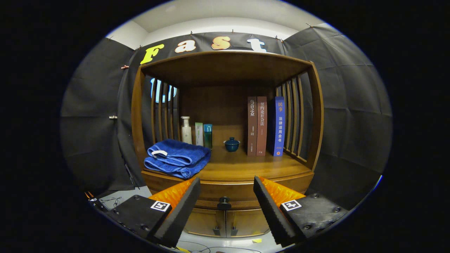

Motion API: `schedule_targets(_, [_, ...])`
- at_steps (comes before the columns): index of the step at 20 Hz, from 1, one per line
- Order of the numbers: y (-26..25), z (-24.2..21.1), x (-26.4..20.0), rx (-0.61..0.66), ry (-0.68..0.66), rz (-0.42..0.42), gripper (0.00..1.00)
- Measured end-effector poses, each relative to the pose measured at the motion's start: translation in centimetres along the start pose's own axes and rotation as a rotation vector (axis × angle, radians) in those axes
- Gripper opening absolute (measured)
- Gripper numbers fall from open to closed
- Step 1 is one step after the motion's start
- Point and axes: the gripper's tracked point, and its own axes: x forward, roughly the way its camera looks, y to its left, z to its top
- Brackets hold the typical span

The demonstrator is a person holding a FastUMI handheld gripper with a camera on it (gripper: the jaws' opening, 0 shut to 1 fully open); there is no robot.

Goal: Pull open the drawer, take out the items inside it, and place them on the countertop above the cabinet.

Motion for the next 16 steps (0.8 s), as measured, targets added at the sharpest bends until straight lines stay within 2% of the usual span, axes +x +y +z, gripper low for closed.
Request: schedule_targets(16, [-0.3,-12.2,8.7,0.021,0.216,-0.026,0.98])
